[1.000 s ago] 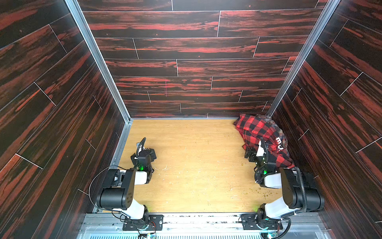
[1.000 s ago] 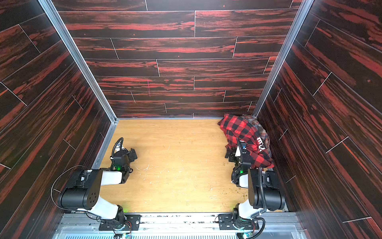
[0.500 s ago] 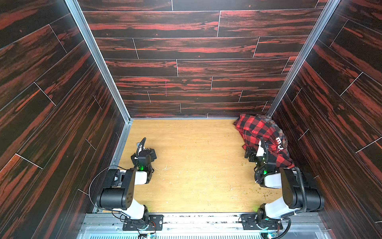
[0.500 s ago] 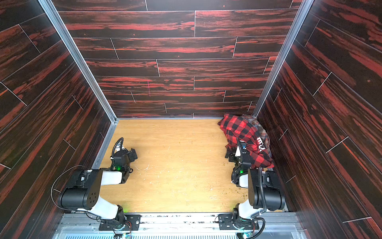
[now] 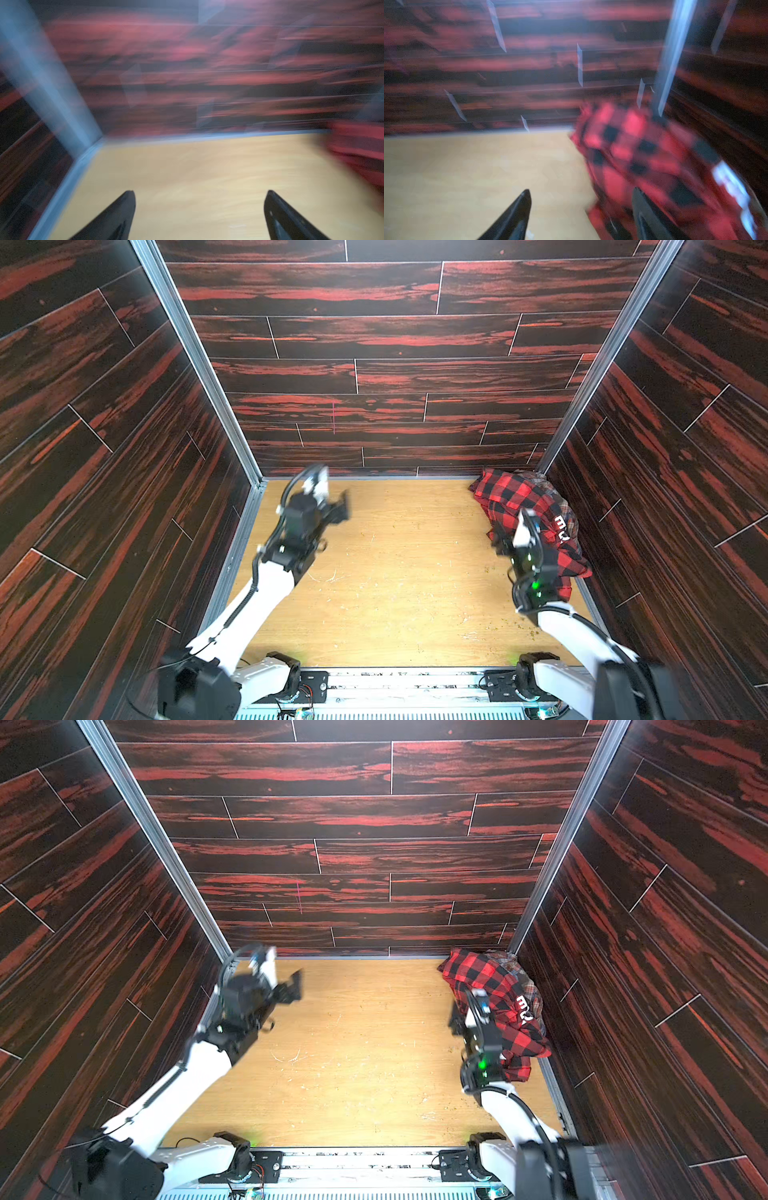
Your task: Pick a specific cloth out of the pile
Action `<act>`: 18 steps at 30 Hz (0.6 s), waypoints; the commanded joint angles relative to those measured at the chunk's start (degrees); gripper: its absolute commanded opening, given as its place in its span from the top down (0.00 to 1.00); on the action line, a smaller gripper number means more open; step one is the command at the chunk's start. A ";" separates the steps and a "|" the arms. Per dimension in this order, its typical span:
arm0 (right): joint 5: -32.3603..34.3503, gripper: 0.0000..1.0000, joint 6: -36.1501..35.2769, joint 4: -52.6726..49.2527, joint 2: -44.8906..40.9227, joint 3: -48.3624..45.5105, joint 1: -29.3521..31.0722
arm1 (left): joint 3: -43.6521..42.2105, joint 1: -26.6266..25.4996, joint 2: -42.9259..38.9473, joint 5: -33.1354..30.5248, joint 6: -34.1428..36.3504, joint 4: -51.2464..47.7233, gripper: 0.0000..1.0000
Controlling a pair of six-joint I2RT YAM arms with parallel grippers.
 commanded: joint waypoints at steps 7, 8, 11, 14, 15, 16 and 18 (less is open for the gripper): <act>7.25 0.41 -4.46 -51.48 30.06 34.79 3.94 | 3.82 -1.71 4.26 17.30 5.57 -12.14 0.01; 9.88 0.42 -5.21 -53.14 34.03 38.44 4.57 | -0.53 -1.72 3.09 17.97 5.18 -6.10 0.01; 12.12 0.45 -7.62 -55.62 43.20 47.69 5.47 | -8.46 -1.90 0.55 16.76 1.92 6.01 0.01; 16.74 0.48 -11.78 -57.88 53.03 57.59 6.52 | -10.04 -1.90 -0.99 15.39 0.31 7.72 0.01; 19.43 0.49 -13.41 -59.56 56.88 61.66 6.75 | -10.09 -1.90 -1.11 13.81 0.07 7.32 0.01; 21.53 0.52 -14.91 -60.93 60.52 65.57 6.67 | -9.75 -1.91 -1.11 12.17 0.57 5.69 0.01; 23.69 0.59 -17.35 -63.61 66.33 71.79 6.65 | -8.94 -1.94 -0.95 10.56 1.35 2.85 0.01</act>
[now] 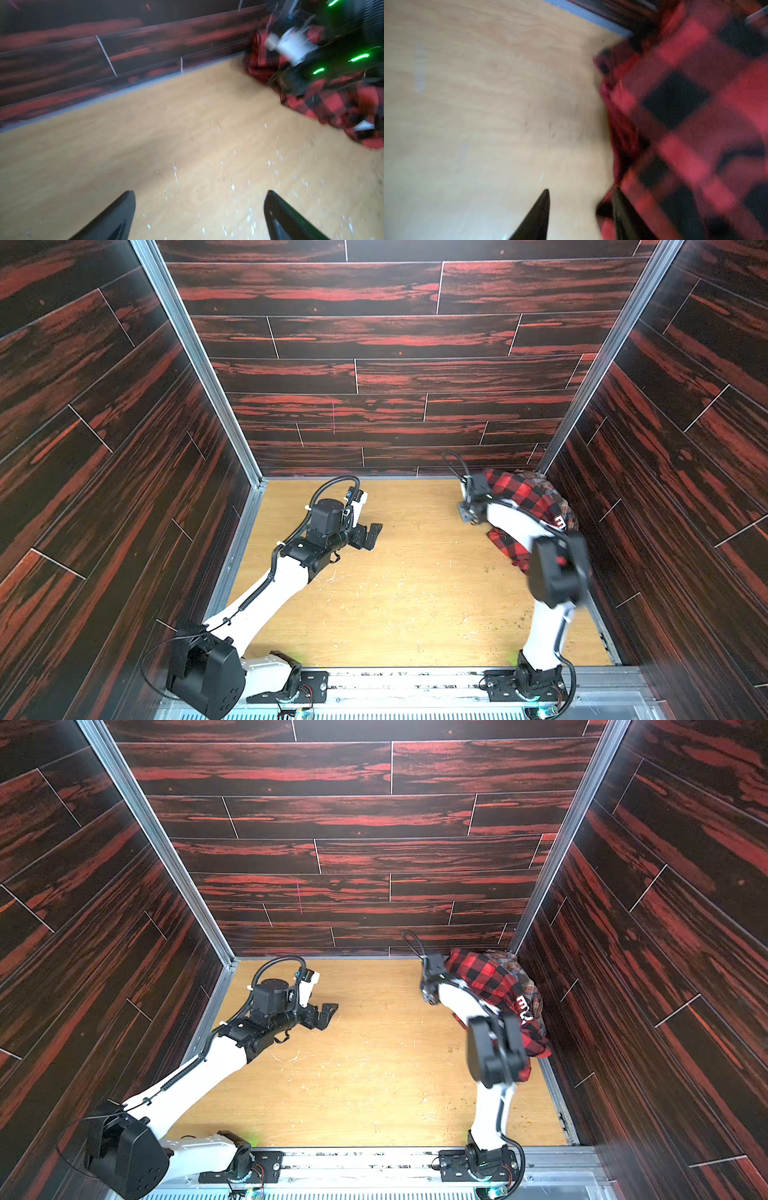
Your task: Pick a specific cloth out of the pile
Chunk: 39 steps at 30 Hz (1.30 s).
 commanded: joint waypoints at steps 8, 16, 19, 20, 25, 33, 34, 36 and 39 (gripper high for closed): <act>14.07 0.61 -11.25 -12.00 20.69 21.08 0.12 | 2.30 -0.14 -2.18 -3.57 0.13 1.18 0.01; 20.11 0.61 -15.47 -7.01 23.39 23.30 -1.21 | 2.53 -0.15 -1.29 -3.36 -0.43 0.76 0.01; 19.54 0.61 -15.99 -7.01 23.94 23.68 -2.37 | 2.85 -0.14 -0.92 -3.28 -0.70 0.60 0.01; 19.52 0.61 -16.06 -6.80 24.00 23.63 -2.79 | 2.91 -0.14 -0.90 -3.27 -0.70 0.48 0.01; 18.50 0.69 -16.78 -6.11 25.02 23.75 -3.92 | 2.91 -0.14 -0.90 -3.37 -0.70 0.25 0.01; 13.87 1.00 -11.81 -9.83 20.93 25.24 -3.06 | 3.23 -0.14 -0.37 -4.00 -0.92 -0.18 0.01; 12.18 1.00 -10.52 -10.49 19.33 25.47 -2.97 | 3.34 -0.13 -0.25 -3.84 -1.08 -0.36 0.01; 7.77 1.00 -7.76 -12.99 16.79 26.84 -2.89 | 3.61 -0.14 0.13 -3.84 -1.31 -0.68 0.01; 2.19 1.00 -4.92 -16.53 13.21 29.61 -2.93 | 3.80 -0.13 0.40 -3.97 -1.31 -1.11 0.01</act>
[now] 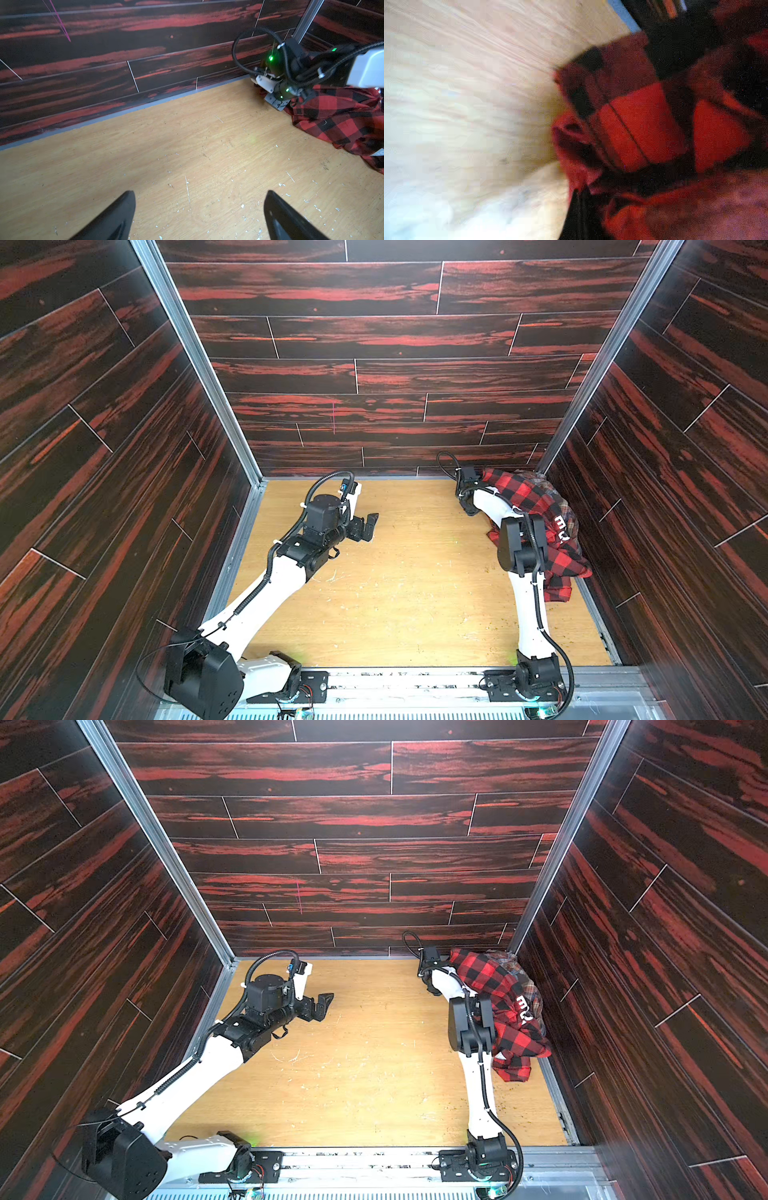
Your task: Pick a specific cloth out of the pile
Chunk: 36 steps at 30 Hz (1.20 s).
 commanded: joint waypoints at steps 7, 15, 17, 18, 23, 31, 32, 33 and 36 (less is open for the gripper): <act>-14.58 1.00 8.36 -10.00 -13.84 11.97 0.07 | 1.98 -0.13 0.44 -0.32 -0.43 -1.35 0.01; -5.34 1.00 9.63 -10.03 -19.16 35.47 -3.26 | 2.46 -0.20 1.32 0.25 -0.61 -1.66 0.01; -6.53 1.00 8.34 -3.15 -23.69 34.55 -3.05 | 2.77 -0.23 1.58 0.24 -0.49 -1.96 0.01; -7.38 1.00 7.87 0.82 -26.07 33.63 -2.64 | 2.89 -0.20 1.68 0.17 -0.32 -2.14 0.01; -9.46 1.00 -4.79 24.08 -32.09 28.22 4.74 | 2.92 -0.23 0.78 -0.36 0.48 -1.73 0.01; -19.63 1.00 -6.62 37.73 -27.47 33.59 16.62 | 2.24 -0.09 -6.59 -10.06 0.94 -3.38 0.01; -20.81 1.00 -4.14 36.46 -26.93 33.37 17.39 | 4.79 -0.16 -6.81 -12.59 0.49 -8.26 0.01; -22.00 1.00 -1.48 35.27 -26.01 32.91 18.22 | 7.20 -0.16 -6.99 -16.40 -1.38 -13.14 0.01; -25.24 1.00 3.01 34.01 -22.31 31.89 21.49 | 8.95 -0.14 -10.15 -24.14 -4.42 -22.98 0.01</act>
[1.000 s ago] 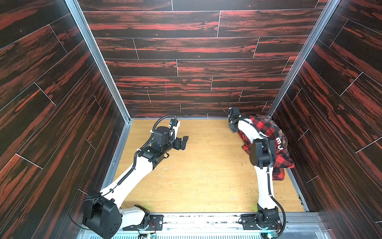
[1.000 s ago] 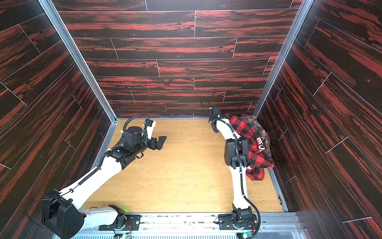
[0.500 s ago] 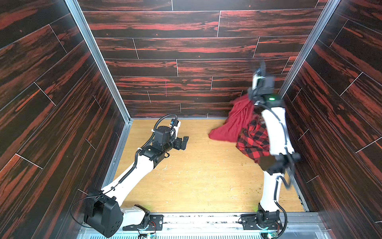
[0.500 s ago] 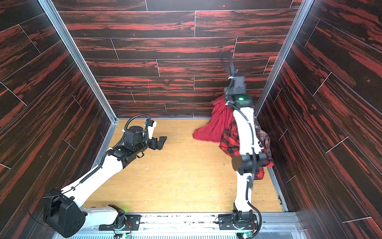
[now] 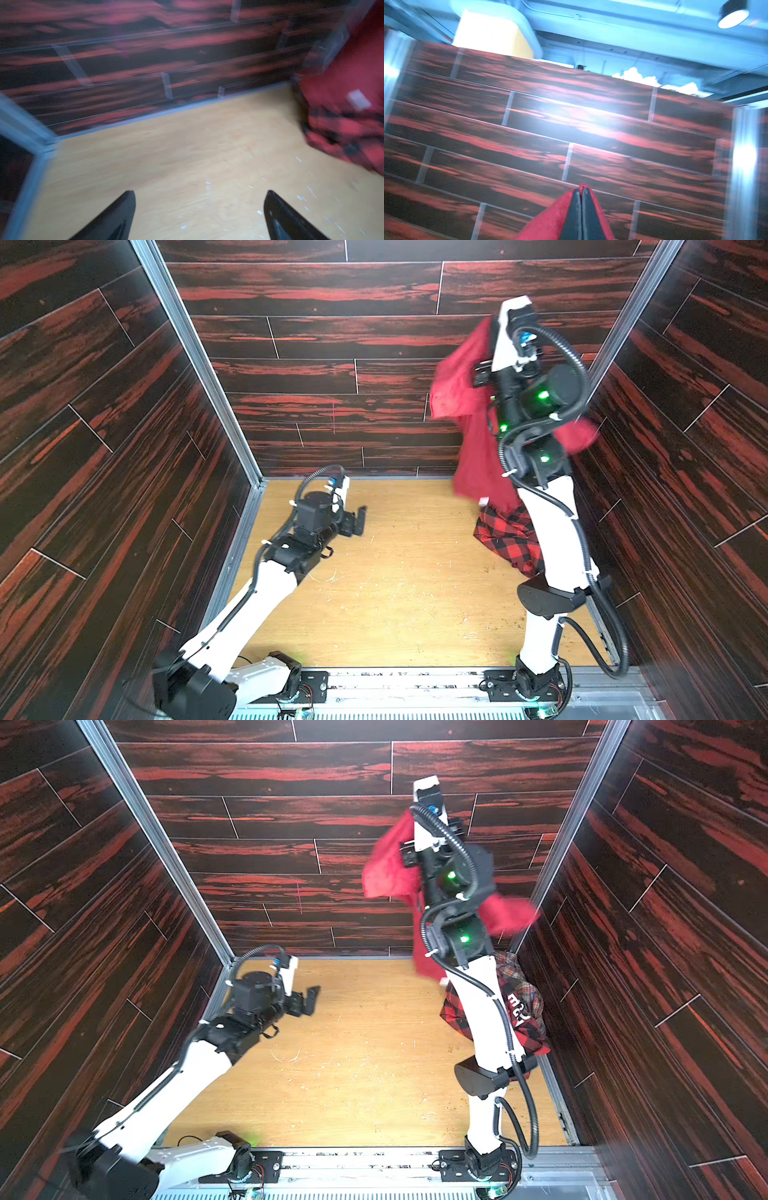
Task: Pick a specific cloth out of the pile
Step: 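Lift the dark red t-shirt out of the pile with the right gripper, then carry the red t-shirt toward the left gripper and lay it down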
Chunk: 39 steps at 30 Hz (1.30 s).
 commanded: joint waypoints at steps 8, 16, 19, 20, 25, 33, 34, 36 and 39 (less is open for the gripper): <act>-10.84 1.00 9.98 2.03 16.07 3.07 12.03 | -6.45 1.20 -22.94 -18.39 -7.46 -21.58 0.01; -11.39 1.00 21.67 4.25 13.41 -17.68 13.91 | -8.04 2.39 -24.91 -18.34 -18.75 -34.35 0.02; -10.79 1.00 21.78 8.03 11.16 -28.26 13.86 | -9.27 3.33 -23.04 -16.43 -23.06 -35.66 0.03; -10.55 1.00 21.71 8.24 10.77 -30.90 13.77 | -9.83 4.18 -22.02 -14.43 -23.68 -35.64 0.04; -10.27 0.44 22.14 8.91 8.12 -42.18 12.34 | -11.41 11.13 -13.09 -3.11 -25.48 -32.88 0.08; -7.85 0.01 27.73 9.92 -9.70 -68.22 9.38 | -11.62 20.80 5.11 2.35 -29.22 -22.58 0.09; -8.31 0.01 28.46 9.97 -12.57 -72.05 9.36 | -11.60 21.62 8.31 3.61 -29.98 -20.38 0.11; -10.15 0.01 30.48 10.57 -18.52 -79.96 9.41 | -11.04 22.82 13.86 4.97 -31.19 -17.29 0.14; -14.42 0.01 33.66 13.42 -27.47 -92.44 10.12 | -8.14 23.99 21.16 6.16 -31.34 -13.54 0.17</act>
